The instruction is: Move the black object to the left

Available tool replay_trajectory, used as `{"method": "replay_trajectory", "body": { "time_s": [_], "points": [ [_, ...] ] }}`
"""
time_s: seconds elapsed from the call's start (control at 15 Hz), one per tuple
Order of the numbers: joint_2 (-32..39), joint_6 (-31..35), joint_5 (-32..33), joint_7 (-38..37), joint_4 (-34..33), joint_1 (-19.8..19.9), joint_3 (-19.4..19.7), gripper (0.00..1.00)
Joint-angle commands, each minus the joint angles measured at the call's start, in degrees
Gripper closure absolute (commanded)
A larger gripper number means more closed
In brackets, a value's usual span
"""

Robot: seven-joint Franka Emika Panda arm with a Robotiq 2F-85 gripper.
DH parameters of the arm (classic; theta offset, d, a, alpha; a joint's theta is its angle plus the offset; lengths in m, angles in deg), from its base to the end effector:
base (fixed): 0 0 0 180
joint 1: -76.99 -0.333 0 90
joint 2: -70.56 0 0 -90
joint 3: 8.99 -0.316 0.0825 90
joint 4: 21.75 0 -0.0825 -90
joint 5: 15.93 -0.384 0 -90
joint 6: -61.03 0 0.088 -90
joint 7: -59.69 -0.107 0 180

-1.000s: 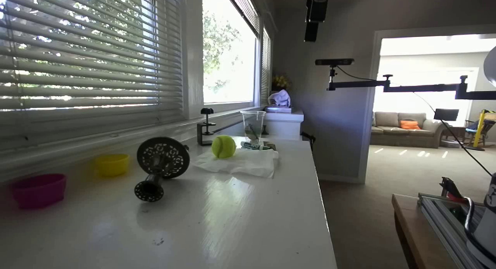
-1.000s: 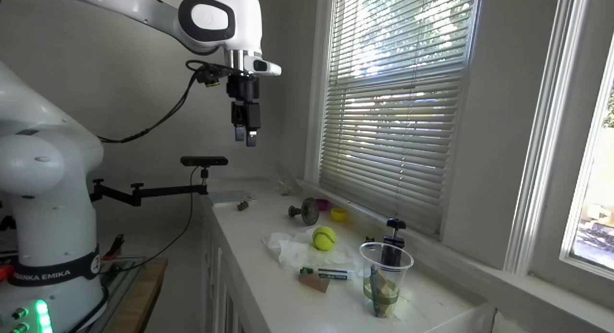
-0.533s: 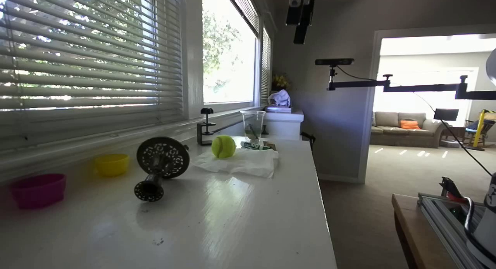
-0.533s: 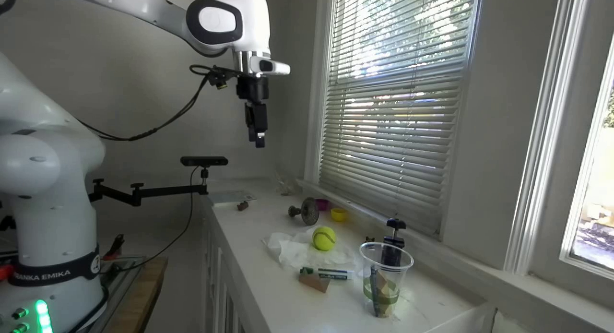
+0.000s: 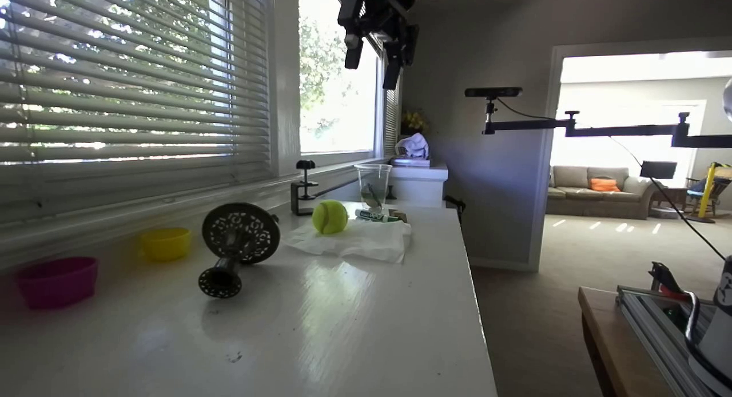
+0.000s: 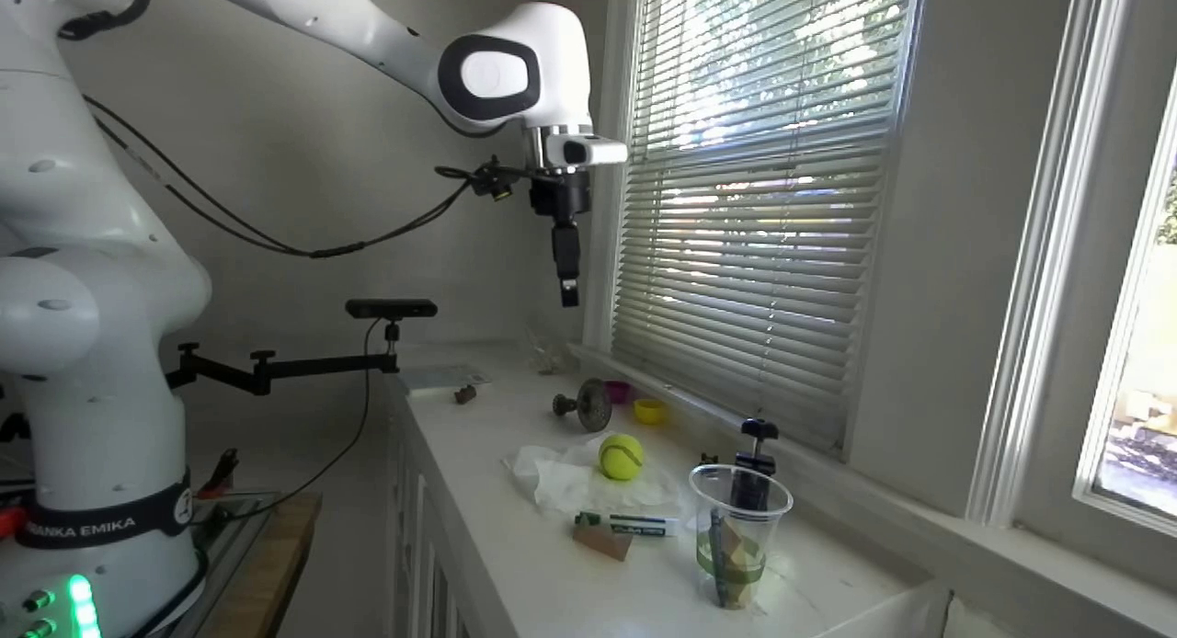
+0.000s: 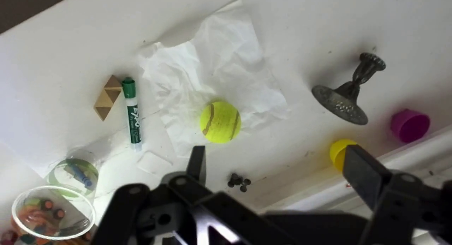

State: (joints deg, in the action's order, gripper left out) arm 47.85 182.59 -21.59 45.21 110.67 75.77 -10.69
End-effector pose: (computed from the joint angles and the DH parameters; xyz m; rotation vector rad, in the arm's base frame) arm 0.4508 0.0285 0.5179 -2.9969 0.3703 -0.2921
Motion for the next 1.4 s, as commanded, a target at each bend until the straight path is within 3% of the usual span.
{"method": "replay_trajectory", "body": {
  "time_s": [0.0,0.47,1.07,1.33],
  "points": [
    [8.34,2.03,0.24,-5.59,-5.91,2.9,-0.34,0.0],
    [21.72,6.39,0.12,-9.7,-15.32,4.26,1.48,0.0],
    [36.84,4.85,-1.11,-12.27,-30.89,4.41,5.46,0.0],
    [43.03,3.97,-1.28,-12.51,-37.01,4.31,6.69,0.05]
  ]
}}
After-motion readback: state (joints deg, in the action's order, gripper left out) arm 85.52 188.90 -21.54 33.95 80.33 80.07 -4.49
